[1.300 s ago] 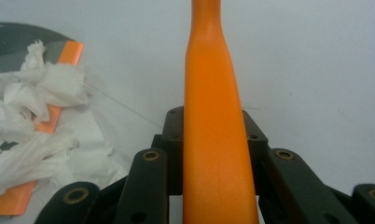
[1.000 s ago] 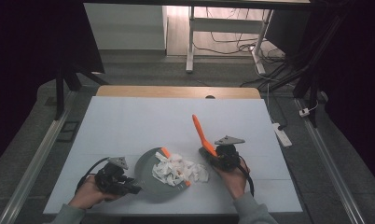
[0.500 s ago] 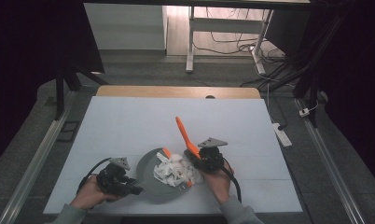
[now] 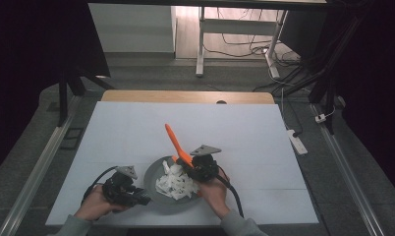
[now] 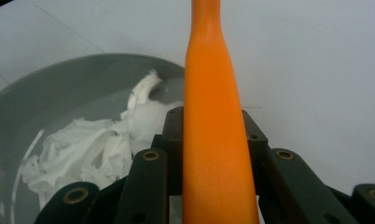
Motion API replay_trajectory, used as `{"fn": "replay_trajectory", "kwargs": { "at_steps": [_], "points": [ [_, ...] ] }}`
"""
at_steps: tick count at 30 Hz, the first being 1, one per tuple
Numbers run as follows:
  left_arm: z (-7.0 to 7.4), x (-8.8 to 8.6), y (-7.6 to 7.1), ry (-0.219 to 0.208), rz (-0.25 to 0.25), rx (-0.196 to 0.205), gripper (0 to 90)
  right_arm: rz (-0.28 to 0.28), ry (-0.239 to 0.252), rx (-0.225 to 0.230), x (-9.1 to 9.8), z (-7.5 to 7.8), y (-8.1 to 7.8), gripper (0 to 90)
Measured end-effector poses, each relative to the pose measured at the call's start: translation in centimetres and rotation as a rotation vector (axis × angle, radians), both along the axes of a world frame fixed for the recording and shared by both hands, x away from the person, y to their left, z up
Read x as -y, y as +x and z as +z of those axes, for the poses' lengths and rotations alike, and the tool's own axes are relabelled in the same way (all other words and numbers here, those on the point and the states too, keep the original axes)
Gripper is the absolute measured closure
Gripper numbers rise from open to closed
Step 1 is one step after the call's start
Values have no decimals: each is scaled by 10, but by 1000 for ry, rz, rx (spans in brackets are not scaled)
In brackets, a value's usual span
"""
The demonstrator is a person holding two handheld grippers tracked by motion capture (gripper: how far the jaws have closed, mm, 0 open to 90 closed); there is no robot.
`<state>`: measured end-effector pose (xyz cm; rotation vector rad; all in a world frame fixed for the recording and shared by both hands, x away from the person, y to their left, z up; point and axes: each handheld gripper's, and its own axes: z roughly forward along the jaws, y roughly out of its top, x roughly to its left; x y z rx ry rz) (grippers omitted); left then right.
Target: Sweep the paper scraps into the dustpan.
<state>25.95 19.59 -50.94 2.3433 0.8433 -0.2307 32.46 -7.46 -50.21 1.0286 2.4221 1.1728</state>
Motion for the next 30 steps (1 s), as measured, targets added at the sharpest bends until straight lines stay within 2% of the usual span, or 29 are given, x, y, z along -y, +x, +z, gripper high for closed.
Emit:
{"fn": "replay_trajectory", "kwargs": {
  "at_steps": [7,10,21,30],
  "points": [
    [0,0,0,0,-1,1,612,100,12,20,-28,4,-16,707],
    [0,0,0,0,-1,1,612,121,5,44,-33,7,-20,707],
    [-1,0,1,0,-2,1,613,76,69,94,-5,26,-12,707],
    [-2,-1,1,-4,2,1,612,40,87,99,13,32,-6,707]
  ]
}}
